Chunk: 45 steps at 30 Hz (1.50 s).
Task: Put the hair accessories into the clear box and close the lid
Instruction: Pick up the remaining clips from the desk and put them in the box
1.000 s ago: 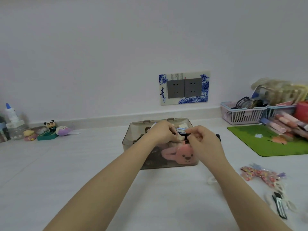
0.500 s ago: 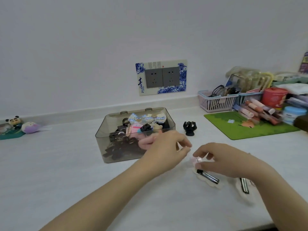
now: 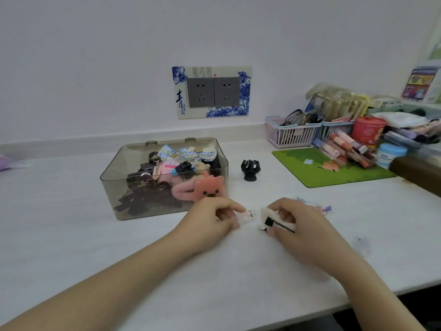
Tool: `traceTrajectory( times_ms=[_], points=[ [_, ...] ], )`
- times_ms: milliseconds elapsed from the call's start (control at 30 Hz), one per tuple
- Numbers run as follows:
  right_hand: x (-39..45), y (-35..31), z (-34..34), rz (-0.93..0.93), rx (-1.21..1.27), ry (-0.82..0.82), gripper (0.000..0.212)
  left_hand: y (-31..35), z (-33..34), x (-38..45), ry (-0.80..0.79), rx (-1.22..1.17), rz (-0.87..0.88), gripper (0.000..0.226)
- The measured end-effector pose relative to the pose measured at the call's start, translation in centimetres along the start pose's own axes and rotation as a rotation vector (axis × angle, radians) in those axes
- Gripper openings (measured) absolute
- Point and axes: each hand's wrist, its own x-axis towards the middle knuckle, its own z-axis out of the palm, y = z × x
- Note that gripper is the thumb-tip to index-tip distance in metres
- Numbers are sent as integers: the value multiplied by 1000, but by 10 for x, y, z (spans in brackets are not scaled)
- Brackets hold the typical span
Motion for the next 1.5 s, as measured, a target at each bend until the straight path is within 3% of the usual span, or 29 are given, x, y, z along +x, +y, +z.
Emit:
traceTrajectory(
  times_ms=[200,367,500,667,967,1167,1500],
  points=[
    [-6,6,-24,61,124,91,14,4,2,-4,52,-72,32,30],
    [-20,17,-44,225,-43,113,5,1,11,-3,88,-91,44,38],
    [-31,17,-39,326,-315,4,28,3,18,-3,52,-57,43,38],
    [-35,15,-30,300,-483,28,39,7,24,-3,12,-22,61,32],
    [-30,20,-14,173,-421,126,25,9,31,5,-26,184,83,34],
    [-20,25,-9,122,-230,132,21,16,35,15,-136,249,90,60],
    [-20,27,-7,55,-59,286,18,16,40,22,-165,252,173,19]
  ],
)
